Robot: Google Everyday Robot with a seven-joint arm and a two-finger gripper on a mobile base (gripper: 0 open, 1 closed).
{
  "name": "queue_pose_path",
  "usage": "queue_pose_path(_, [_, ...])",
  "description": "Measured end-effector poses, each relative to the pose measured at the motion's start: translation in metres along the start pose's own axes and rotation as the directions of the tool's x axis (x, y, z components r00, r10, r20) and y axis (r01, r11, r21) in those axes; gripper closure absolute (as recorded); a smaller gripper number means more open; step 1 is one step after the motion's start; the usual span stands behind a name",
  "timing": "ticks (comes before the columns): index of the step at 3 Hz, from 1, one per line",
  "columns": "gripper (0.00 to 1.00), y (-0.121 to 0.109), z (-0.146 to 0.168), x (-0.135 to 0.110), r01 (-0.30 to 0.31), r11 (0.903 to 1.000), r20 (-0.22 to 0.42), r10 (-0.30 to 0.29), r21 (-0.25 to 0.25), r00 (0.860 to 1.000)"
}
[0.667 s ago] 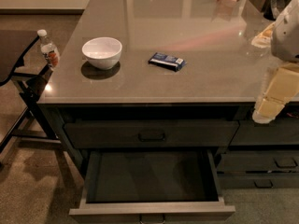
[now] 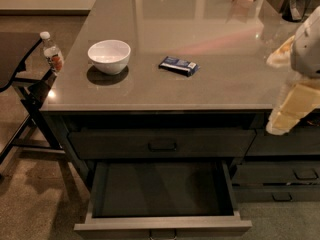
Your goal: Close middle drawer
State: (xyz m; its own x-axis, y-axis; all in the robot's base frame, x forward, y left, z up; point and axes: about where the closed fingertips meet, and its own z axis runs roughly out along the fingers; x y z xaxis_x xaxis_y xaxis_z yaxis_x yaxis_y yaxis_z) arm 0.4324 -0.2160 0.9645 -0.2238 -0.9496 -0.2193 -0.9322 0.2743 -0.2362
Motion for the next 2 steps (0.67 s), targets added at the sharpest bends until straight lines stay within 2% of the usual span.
queue_pose_path(1, [0.39, 0.021, 0.03, 0.005, -0.004, 0.9992, 0.02, 0.005, -0.04, 1.0])
queue_pose_path(2, [0.64, 0.047, 0.069, 0.009, -0.023, 0.9935, 0.022, 0.026, -0.112, 0.999])
